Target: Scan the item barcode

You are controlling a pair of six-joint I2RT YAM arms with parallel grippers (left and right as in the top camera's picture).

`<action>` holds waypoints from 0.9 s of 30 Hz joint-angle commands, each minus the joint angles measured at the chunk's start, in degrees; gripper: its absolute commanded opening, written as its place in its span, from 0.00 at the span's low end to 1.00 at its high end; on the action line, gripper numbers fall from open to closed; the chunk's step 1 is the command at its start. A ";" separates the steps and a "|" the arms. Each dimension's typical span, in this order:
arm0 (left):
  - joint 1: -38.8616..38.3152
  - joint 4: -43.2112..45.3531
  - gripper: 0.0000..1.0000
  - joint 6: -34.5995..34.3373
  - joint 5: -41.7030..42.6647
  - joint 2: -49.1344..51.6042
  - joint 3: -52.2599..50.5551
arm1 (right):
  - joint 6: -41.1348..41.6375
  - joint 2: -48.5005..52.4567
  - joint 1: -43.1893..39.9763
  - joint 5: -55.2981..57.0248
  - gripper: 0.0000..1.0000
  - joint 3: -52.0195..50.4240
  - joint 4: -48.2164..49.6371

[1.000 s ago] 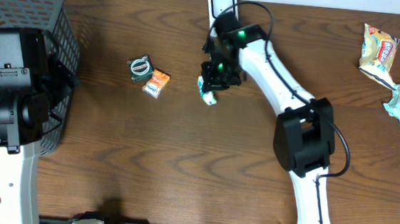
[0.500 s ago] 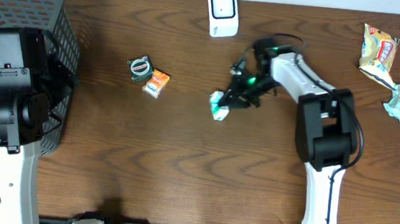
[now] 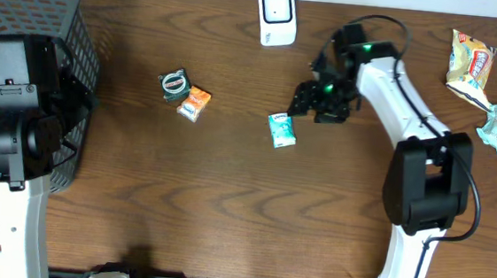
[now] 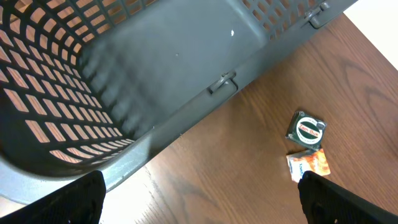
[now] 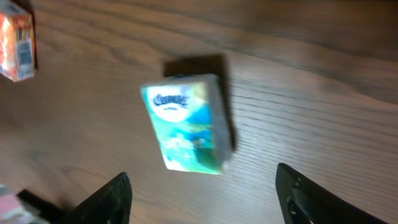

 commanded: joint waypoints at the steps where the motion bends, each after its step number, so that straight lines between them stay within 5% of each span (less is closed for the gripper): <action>1: 0.28 -0.20 0.98 -0.90 -0.57 0.04 -0.31 | -0.76 0.00 3.39 4.31 0.66 -0.02 1.84; 17: 0.28 -0.20 0.98 -0.92 -0.57 0.04 -0.31 | 3.85 0.00 6.27 7.56 0.52 -10.69 13.25; 20: 0.28 -0.20 0.97 -0.92 -0.57 0.04 -0.31 | 5.05 0.00 6.43 7.58 0.39 -14.16 15.91; 22: 0.28 -0.20 0.98 -0.90 -0.57 0.04 -0.31 | 5.05 0.00 6.32 7.56 0.17 -15.32 16.33; 27: 0.28 -0.20 0.98 -0.90 -0.57 0.04 -0.31 | 4.96 -0.74 6.21 5.75 0.15 -14.69 15.96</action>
